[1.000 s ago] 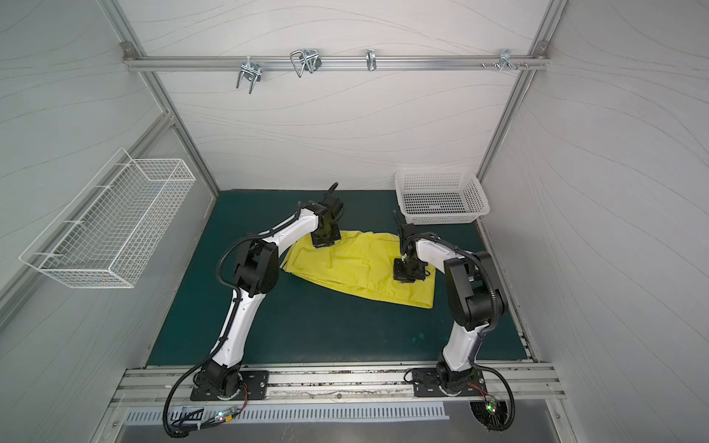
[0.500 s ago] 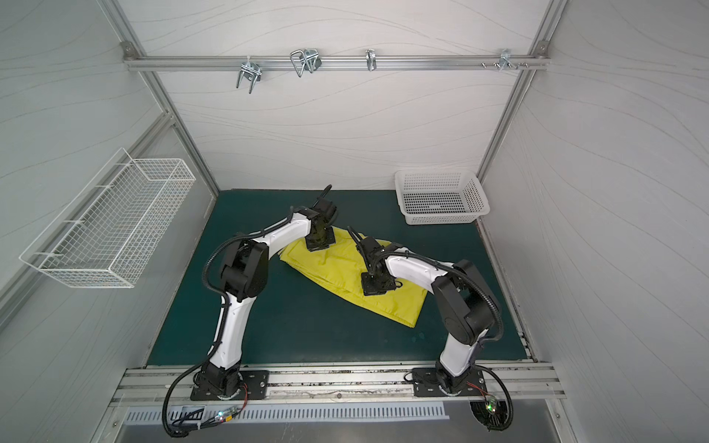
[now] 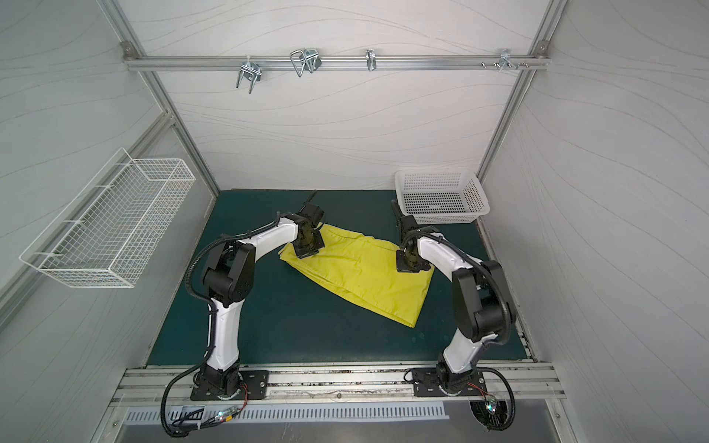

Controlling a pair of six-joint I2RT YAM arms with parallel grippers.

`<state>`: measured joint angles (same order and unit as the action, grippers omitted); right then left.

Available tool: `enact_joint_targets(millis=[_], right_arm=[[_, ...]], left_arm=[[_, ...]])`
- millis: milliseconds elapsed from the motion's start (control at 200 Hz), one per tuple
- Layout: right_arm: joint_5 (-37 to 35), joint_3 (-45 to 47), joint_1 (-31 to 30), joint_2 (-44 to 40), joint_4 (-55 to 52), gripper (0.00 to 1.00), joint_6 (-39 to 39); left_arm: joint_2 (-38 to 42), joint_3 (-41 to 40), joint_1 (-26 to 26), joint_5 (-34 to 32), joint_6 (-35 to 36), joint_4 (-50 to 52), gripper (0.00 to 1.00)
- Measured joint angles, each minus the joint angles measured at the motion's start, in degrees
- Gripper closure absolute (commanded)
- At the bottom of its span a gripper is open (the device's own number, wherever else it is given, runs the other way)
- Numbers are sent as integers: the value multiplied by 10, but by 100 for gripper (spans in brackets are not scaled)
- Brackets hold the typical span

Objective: Roll up the long pants
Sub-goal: Adjust the long pant at the center of the board.

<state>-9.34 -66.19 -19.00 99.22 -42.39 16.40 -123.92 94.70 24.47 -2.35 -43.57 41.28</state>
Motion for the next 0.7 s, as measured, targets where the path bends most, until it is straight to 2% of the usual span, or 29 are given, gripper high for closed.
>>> enact_joint_targets(millis=[100, 340, 545, 700], right_arm=[[21, 4, 10, 27, 7, 100, -8], [43, 31, 1, 17, 15, 100, -14], [72, 83, -78, -28, 10, 100, 5], [106, 103, -169, -43, 13, 100, 53]], left_arm=[[-26, 42, 0, 0, 3, 9, 100], [-97, 158, -5, 2, 23, 38, 100], [-127, 204, -16, 26, 33, 30, 100], [-133, 211, -24, 43, 51, 10, 100]])
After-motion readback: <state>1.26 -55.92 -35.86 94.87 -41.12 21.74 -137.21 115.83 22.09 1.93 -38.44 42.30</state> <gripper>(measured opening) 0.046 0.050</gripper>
